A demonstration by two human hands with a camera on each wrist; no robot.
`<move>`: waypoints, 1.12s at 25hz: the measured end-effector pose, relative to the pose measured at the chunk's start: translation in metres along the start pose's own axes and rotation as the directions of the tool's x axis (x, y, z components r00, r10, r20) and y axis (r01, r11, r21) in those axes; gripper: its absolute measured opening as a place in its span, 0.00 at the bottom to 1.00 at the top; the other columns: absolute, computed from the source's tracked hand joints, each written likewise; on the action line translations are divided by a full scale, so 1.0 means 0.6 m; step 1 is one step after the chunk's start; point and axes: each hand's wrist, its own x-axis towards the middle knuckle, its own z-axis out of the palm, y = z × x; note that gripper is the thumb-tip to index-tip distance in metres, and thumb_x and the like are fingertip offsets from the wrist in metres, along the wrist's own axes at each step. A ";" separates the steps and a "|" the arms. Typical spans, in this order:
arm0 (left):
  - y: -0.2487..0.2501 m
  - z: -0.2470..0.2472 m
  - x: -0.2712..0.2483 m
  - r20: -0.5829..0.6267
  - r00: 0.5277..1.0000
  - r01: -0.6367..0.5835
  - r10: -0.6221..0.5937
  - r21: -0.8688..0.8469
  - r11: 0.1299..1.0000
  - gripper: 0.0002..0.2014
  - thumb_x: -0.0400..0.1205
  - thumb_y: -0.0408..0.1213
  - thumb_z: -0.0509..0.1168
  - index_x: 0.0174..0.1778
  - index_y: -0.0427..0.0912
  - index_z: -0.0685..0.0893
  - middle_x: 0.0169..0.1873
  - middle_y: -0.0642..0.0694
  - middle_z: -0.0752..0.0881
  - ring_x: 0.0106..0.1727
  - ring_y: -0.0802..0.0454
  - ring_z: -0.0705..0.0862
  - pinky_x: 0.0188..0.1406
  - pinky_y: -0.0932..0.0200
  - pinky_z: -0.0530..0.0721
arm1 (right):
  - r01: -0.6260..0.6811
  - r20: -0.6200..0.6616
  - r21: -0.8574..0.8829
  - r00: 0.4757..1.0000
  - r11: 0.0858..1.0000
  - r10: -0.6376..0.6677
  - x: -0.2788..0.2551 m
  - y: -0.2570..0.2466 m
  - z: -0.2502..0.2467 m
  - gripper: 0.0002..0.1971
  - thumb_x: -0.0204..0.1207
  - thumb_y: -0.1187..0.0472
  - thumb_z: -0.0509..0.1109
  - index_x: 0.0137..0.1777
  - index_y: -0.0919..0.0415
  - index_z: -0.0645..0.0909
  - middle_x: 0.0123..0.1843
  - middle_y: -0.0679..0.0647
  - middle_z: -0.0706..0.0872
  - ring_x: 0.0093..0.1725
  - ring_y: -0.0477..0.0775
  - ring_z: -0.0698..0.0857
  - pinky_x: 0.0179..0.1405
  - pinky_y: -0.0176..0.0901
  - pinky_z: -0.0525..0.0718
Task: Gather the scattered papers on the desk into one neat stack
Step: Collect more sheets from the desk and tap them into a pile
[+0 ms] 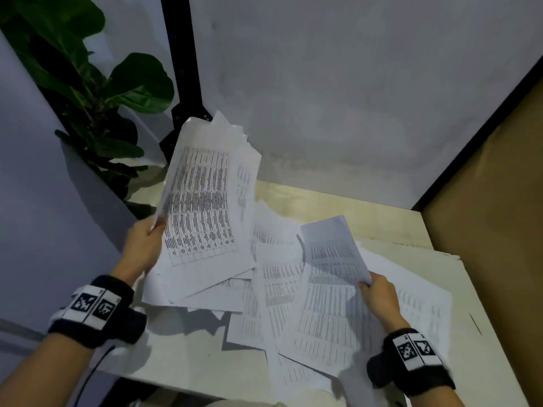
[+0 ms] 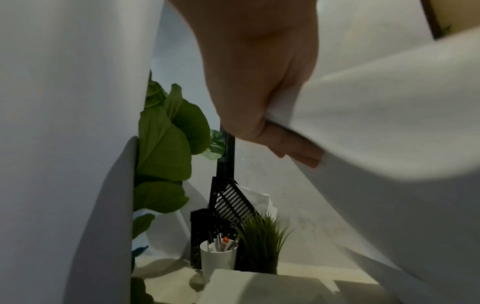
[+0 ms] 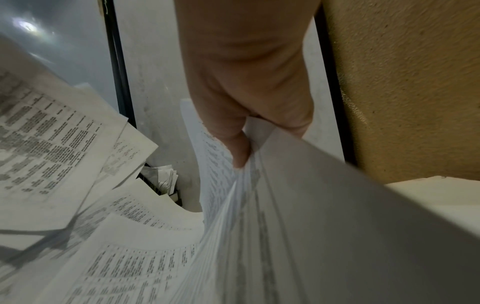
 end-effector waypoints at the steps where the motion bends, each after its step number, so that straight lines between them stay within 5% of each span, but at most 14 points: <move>1: -0.005 -0.013 0.012 -0.006 1.000 -0.027 0.027 0.052 0.998 0.11 0.83 0.30 0.54 0.38 0.34 0.78 0.26 0.42 0.75 0.26 0.49 0.69 0.27 0.59 0.65 | 0.002 0.006 -0.010 1.000 1.000 -0.002 0.001 -0.001 0.001 0.06 0.79 0.71 0.58 0.42 0.64 0.74 0.37 0.62 0.80 0.26 0.50 0.72 0.23 0.38 0.65; 4: 0.000 -0.042 0.033 -0.057 0.994 -0.095 0.098 0.067 0.993 0.11 0.80 0.25 0.54 0.32 0.32 0.76 0.27 0.40 0.76 0.30 0.48 0.70 0.28 0.59 0.68 | -0.001 0.026 -0.030 1.000 1.000 0.002 0.009 -0.009 0.001 0.06 0.79 0.70 0.58 0.43 0.65 0.75 0.37 0.63 0.80 0.26 0.49 0.72 0.23 0.39 0.65; 6: 0.023 -0.061 0.031 -0.137 0.987 -0.089 0.088 -0.006 0.996 0.16 0.83 0.30 0.55 0.28 0.37 0.70 0.24 0.42 0.70 0.28 0.49 0.67 0.24 0.60 0.66 | -0.003 0.009 -0.038 1.000 0.999 0.003 0.014 -0.017 -0.004 0.06 0.79 0.71 0.57 0.46 0.67 0.76 0.38 0.63 0.80 0.26 0.51 0.72 0.23 0.39 0.65; 10: 0.067 -0.077 0.027 -0.245 0.969 -0.075 0.009 -0.258 0.963 0.14 0.83 0.38 0.57 0.53 0.30 0.79 0.48 0.32 0.84 0.44 0.52 0.79 0.43 0.58 0.75 | 0.042 -0.105 0.087 0.994 0.995 -0.033 0.023 -0.045 -0.039 0.04 0.78 0.70 0.59 0.48 0.66 0.76 0.39 0.63 0.80 0.30 0.57 0.76 0.27 0.43 0.69; 13: 0.079 -0.032 0.005 -0.054 0.998 -0.040 0.017 -0.451 0.892 0.11 0.83 0.34 0.58 0.56 0.33 0.79 0.45 0.39 0.84 0.29 0.69 0.83 0.29 0.75 0.81 | 0.087 -0.069 0.396 0.996 0.914 -0.064 0.012 -0.098 -0.074 0.03 0.77 0.69 0.63 0.42 0.65 0.77 0.33 0.59 0.79 0.36 0.58 0.77 0.34 0.43 0.74; 17: 0.073 0.061 -0.033 0.262 0.965 0.156 -0.014 -0.529 0.834 0.10 0.82 0.35 0.59 0.53 0.36 0.83 0.47 0.44 0.88 0.35 0.58 0.90 0.30 0.66 0.87 | 0.077 0.088 0.694 0.978 0.716 -0.190 -0.025 -0.165 -0.105 0.10 0.78 0.70 0.63 0.37 0.60 0.81 0.22 0.45 0.85 0.22 0.41 0.82 0.19 0.29 0.75; 21: 0.079 0.099 -0.036 0.436 0.900 0.327 -0.017 -0.650 0.686 0.10 0.80 0.35 0.61 0.56 0.42 0.82 0.43 0.45 0.92 0.41 0.50 0.91 0.39 0.54 0.91 | 0.014 0.147 0.740 0.972 0.672 -0.182 -0.036 -0.183 -0.126 0.12 0.78 0.72 0.61 0.40 0.58 0.81 0.25 0.47 0.86 0.21 0.39 0.83 0.19 0.28 0.79; 24: 0.086 0.102 -0.036 0.488 0.871 0.352 0.055 -0.700 0.621 0.27 0.59 0.48 0.80 0.52 0.43 0.84 0.45 0.44 0.92 0.43 0.48 0.91 0.37 0.53 0.90 | 0.014 0.091 0.712 0.989 0.702 -0.112 -0.036 -0.187 -0.125 0.16 0.79 0.73 0.60 0.34 0.56 0.77 0.26 0.50 0.82 0.24 0.47 0.83 0.17 0.24 0.76; 26: 0.085 0.107 -0.037 0.546 0.832 0.379 0.099 -0.688 0.619 0.37 0.47 0.50 0.84 0.52 0.42 0.85 0.45 0.43 0.92 0.45 0.46 0.91 0.37 0.52 0.90 | -0.033 0.023 0.686 0.999 0.727 0.023 -0.032 -0.192 -0.111 0.18 0.80 0.65 0.62 0.28 0.54 0.70 0.26 0.50 0.73 0.29 0.51 0.73 0.23 0.23 0.74; 28: 0.088 0.117 -0.042 0.605 0.787 0.394 0.121 -0.644 0.656 0.39 0.46 0.48 0.85 0.54 0.42 0.83 0.48 0.43 0.92 0.49 0.44 0.90 0.41 0.51 0.90 | -0.104 0.035 0.705 0.993 0.701 0.113 -0.029 -0.195 -0.105 0.22 0.80 0.56 0.62 0.24 0.54 0.62 0.26 0.50 0.66 0.27 0.49 0.65 0.30 0.26 0.71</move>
